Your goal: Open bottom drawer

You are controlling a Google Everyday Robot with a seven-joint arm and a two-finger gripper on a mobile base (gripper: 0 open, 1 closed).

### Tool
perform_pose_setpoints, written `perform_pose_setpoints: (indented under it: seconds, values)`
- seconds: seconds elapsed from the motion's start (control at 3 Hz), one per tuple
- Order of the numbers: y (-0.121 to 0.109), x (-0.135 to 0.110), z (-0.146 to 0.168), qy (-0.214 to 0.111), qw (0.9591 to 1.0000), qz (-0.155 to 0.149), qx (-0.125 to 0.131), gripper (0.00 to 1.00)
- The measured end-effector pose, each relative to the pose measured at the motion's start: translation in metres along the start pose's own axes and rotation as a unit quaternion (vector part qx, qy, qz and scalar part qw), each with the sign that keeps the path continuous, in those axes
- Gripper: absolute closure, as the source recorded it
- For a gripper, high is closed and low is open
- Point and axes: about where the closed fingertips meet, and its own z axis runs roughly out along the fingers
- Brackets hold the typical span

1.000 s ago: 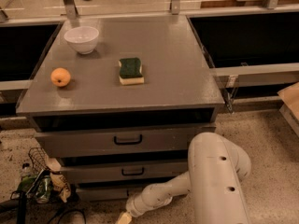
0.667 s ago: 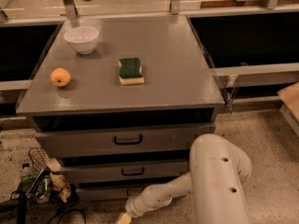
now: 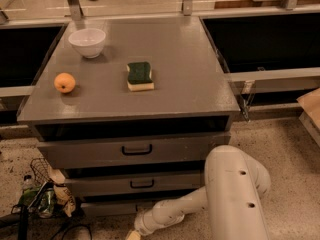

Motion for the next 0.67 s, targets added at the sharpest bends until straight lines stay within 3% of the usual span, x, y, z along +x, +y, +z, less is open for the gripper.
perform_pose_setpoints:
  seconds: [0.33, 0.67]
  values:
    - [-0.018, 0.0093, -0.0103, 0.039, 0.9986, -0.005, 0.035, 0.0]
    - [-0.018, 0.0093, -0.0103, 0.039, 0.9986, -0.005, 0.035, 0.0]
